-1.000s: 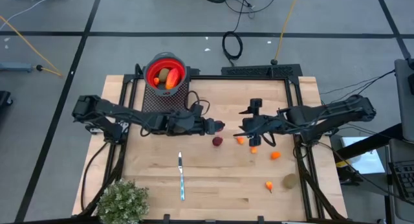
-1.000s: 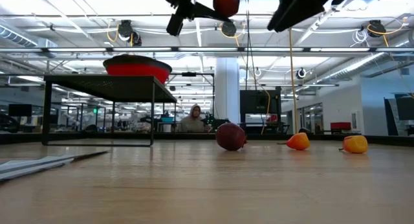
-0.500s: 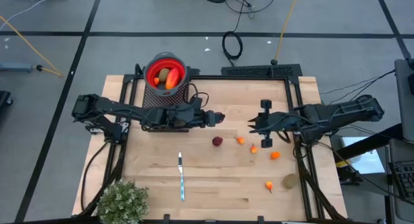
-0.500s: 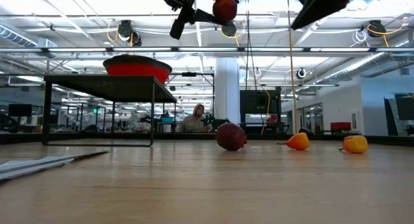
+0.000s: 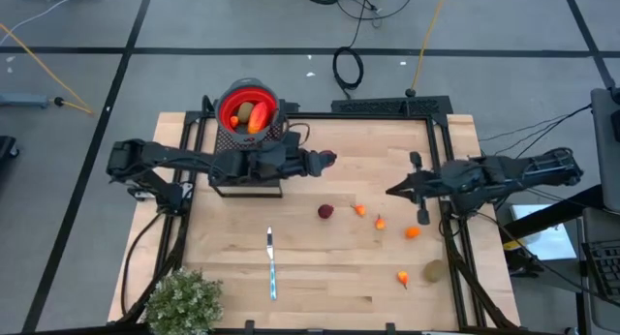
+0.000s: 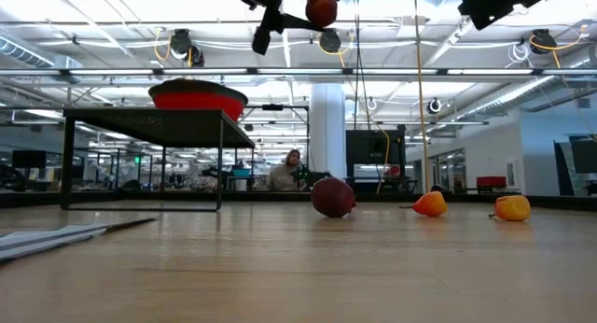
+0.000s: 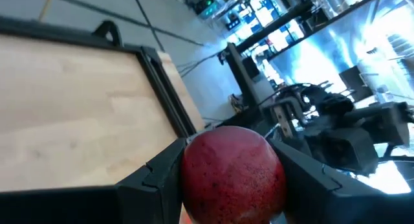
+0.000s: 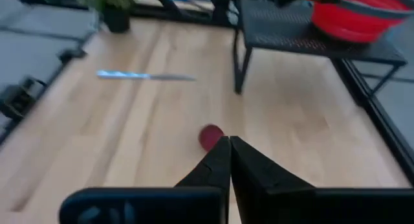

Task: Pick & Place Fruit
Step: Put the pomegranate into the red strainer bowl on the shelf

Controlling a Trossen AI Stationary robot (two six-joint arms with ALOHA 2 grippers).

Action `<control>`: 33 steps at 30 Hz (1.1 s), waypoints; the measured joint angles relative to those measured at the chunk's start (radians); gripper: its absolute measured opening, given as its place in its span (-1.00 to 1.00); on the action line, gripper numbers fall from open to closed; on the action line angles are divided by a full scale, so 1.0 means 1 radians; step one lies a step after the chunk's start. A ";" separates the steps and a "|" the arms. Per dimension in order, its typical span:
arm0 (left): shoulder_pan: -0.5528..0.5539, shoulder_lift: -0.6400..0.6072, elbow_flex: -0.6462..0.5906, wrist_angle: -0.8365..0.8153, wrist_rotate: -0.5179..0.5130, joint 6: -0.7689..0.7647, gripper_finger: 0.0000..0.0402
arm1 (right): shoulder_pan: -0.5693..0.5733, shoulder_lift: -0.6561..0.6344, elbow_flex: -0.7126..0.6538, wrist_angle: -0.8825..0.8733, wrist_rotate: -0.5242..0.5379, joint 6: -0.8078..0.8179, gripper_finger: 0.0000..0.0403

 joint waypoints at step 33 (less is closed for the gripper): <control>0.410 -0.217 0.000 -0.293 0.088 0.398 -0.05 | -0.001 -0.348 -0.111 0.076 -0.026 -0.001 -1.00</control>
